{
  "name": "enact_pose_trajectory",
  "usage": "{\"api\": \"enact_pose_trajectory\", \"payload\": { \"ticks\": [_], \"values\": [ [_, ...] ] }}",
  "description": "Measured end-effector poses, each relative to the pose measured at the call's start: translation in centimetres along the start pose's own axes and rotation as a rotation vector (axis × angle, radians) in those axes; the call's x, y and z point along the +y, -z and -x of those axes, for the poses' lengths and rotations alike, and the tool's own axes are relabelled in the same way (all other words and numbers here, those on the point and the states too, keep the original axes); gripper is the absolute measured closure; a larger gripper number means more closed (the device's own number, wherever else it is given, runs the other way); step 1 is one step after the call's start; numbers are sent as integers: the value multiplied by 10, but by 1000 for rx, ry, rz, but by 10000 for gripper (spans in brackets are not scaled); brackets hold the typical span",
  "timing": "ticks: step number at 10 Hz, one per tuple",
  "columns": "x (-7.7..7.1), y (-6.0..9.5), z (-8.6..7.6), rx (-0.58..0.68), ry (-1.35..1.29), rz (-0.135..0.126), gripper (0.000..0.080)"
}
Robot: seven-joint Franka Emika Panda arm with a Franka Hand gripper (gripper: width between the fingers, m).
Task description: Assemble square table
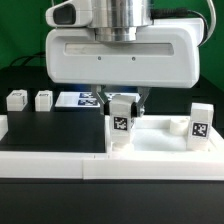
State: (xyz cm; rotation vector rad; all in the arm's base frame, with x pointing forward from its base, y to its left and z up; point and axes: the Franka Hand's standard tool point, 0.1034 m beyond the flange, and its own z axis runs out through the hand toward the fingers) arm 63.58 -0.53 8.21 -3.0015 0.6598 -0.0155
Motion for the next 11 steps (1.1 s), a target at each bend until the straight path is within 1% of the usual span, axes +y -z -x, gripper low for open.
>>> {"api": "enact_pose_trajectory", "payload": {
  "ticks": [1,2,3,4,6,8,9,11],
  "values": [
    [-1,-1,1,-1,-128,-1,509],
    [-2,-1,1,5,-246,15,509],
    [-1,-1,1,4,-370,24,509],
    [1,-1,0,2,-498,27,509],
    [4,-1,1,-8,-708,26,508],
    [4,-1,4,-10,-957,36,508],
    [1,-2,7,-5,-1072,39,508],
    [-7,-3,12,10,-1214,46,508]
  ]
}}
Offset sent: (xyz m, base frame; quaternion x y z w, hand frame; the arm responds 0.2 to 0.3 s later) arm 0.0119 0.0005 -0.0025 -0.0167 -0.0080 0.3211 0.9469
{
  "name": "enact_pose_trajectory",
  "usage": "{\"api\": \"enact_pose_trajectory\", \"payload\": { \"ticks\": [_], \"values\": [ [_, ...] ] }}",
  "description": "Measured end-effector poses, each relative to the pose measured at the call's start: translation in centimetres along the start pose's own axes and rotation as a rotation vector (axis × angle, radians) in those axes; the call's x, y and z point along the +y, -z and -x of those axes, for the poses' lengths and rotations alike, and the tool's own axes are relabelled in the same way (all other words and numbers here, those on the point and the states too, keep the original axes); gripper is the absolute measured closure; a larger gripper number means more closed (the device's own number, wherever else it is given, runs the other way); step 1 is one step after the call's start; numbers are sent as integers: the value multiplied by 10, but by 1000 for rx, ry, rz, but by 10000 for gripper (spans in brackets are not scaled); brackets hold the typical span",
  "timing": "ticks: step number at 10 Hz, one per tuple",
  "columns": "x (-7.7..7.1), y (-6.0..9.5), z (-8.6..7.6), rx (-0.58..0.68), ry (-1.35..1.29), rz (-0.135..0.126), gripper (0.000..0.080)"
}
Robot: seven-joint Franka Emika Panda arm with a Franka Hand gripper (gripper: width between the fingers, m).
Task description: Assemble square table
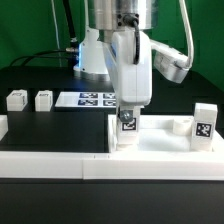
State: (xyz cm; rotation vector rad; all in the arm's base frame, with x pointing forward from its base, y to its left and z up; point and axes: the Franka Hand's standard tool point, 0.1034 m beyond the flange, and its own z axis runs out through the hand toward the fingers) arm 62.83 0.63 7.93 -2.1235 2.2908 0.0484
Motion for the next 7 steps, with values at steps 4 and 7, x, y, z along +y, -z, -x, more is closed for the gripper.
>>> {"api": "enact_pose_trajectory", "payload": {
  "ticks": [4,7],
  "values": [
    [0,-1,4,2,-21,-2,507],
    [2,-3,10,24,344,2,186]
  ]
}}
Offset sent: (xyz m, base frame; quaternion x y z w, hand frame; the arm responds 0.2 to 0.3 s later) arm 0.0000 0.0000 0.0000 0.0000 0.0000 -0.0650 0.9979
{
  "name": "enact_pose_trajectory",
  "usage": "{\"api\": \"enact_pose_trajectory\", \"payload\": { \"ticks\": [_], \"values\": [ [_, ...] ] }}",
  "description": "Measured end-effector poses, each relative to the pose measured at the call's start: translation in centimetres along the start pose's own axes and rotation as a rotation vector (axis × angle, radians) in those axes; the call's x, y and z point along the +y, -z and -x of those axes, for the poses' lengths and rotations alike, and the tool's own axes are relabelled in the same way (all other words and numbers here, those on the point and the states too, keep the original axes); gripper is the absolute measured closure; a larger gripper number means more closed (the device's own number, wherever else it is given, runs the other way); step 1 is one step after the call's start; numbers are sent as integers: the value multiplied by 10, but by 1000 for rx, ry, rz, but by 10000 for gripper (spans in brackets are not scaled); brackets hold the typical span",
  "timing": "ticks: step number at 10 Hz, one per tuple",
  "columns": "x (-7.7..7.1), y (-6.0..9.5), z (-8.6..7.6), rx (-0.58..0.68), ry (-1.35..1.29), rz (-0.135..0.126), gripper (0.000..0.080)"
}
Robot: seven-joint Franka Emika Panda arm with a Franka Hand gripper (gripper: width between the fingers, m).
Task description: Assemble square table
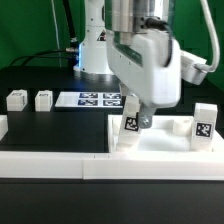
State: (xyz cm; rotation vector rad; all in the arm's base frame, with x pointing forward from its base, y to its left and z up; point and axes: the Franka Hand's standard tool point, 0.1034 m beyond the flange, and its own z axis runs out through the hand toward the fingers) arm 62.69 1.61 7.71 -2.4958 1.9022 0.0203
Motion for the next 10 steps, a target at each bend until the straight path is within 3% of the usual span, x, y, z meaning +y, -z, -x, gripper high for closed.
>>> {"api": "enact_pose_trajectory", "payload": {
  "ticks": [1,5,7,10],
  "values": [
    [-1,-2,-1,9,112,-14,157],
    [0,-2,-2,12,364,-12,151],
    [2,-2,-9,38,705,9,151],
    [3,-6,-7,65,917,13,151]
  ]
}}
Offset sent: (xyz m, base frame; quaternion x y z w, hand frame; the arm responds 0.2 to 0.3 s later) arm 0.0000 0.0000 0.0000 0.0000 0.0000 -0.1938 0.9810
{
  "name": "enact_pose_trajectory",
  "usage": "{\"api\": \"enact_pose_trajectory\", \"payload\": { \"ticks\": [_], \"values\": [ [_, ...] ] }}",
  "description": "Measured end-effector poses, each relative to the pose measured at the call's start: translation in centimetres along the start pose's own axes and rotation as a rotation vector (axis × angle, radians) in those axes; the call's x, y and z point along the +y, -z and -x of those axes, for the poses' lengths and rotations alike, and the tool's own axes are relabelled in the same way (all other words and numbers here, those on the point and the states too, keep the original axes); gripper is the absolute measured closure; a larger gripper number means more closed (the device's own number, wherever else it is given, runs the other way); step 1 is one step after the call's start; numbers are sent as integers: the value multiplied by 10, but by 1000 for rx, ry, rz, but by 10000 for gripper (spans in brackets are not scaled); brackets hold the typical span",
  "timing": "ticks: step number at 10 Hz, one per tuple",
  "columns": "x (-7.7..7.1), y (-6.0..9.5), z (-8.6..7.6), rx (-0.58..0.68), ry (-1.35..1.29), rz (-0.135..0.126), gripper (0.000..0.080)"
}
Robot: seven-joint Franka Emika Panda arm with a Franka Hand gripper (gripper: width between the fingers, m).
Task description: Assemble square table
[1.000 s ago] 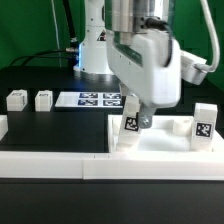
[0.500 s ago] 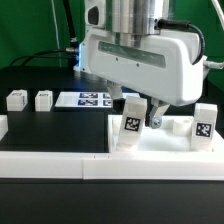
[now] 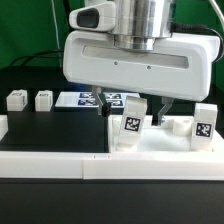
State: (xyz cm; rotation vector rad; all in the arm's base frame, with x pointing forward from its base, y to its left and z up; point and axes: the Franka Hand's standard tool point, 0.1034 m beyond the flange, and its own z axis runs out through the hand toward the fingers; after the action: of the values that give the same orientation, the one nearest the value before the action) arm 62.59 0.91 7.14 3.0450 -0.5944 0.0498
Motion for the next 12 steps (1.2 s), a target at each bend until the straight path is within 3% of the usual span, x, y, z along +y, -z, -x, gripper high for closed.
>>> {"api": "enact_pose_trajectory", "payload": {
  "ticks": [1,2,4,8,11,12],
  "values": [
    [0,0,0,0,-37,-1,273],
    [0,0,0,-1,-67,-2,273],
    [-1,0,0,-1,-173,-3,515],
    [0,0,0,-2,-393,-3,514],
    [2,-2,-1,-17,-867,-22,512],
    [2,-2,-1,-24,-964,-39,512]
  ]
}}
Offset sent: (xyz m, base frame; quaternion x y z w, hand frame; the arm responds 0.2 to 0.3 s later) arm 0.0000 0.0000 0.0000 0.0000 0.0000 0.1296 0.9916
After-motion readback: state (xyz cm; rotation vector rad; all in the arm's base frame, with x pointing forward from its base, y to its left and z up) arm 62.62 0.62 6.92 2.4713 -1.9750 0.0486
